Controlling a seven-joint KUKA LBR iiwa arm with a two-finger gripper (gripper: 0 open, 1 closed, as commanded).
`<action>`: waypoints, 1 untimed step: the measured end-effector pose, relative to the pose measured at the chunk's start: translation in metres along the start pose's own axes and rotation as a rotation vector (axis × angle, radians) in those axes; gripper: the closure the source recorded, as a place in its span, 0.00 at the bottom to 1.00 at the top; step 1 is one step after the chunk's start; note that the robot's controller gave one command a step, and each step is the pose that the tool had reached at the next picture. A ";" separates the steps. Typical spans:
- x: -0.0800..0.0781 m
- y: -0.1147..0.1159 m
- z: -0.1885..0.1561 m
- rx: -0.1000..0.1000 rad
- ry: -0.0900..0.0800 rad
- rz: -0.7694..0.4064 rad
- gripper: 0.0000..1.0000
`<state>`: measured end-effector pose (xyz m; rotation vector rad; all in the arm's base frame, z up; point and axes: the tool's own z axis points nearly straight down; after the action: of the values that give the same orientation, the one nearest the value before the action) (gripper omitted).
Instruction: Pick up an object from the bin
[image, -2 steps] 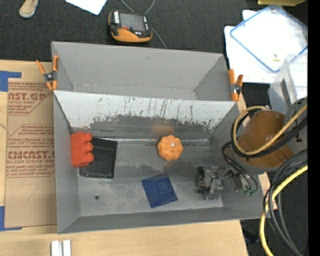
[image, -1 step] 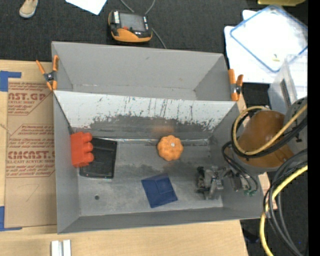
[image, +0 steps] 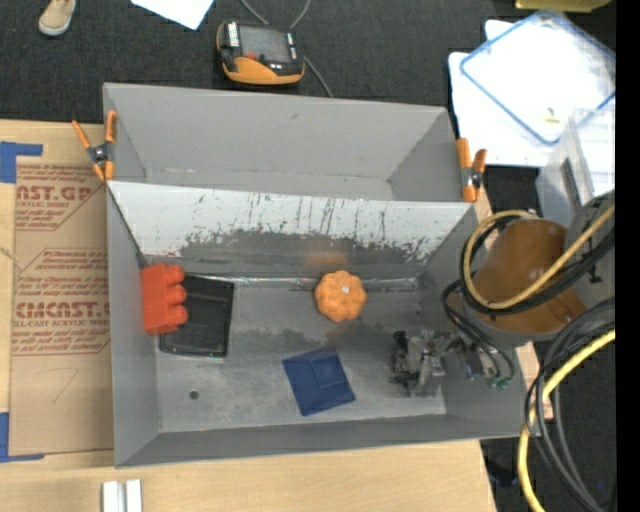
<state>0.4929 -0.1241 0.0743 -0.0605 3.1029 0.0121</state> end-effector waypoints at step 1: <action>0.001 -0.004 0.000 -0.006 -0.006 -0.031 1.00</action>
Offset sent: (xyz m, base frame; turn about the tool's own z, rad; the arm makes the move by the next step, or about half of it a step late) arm 0.0016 -0.0095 0.0015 0.0078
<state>0.4920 -0.1286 0.0744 -0.1078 3.0954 0.0207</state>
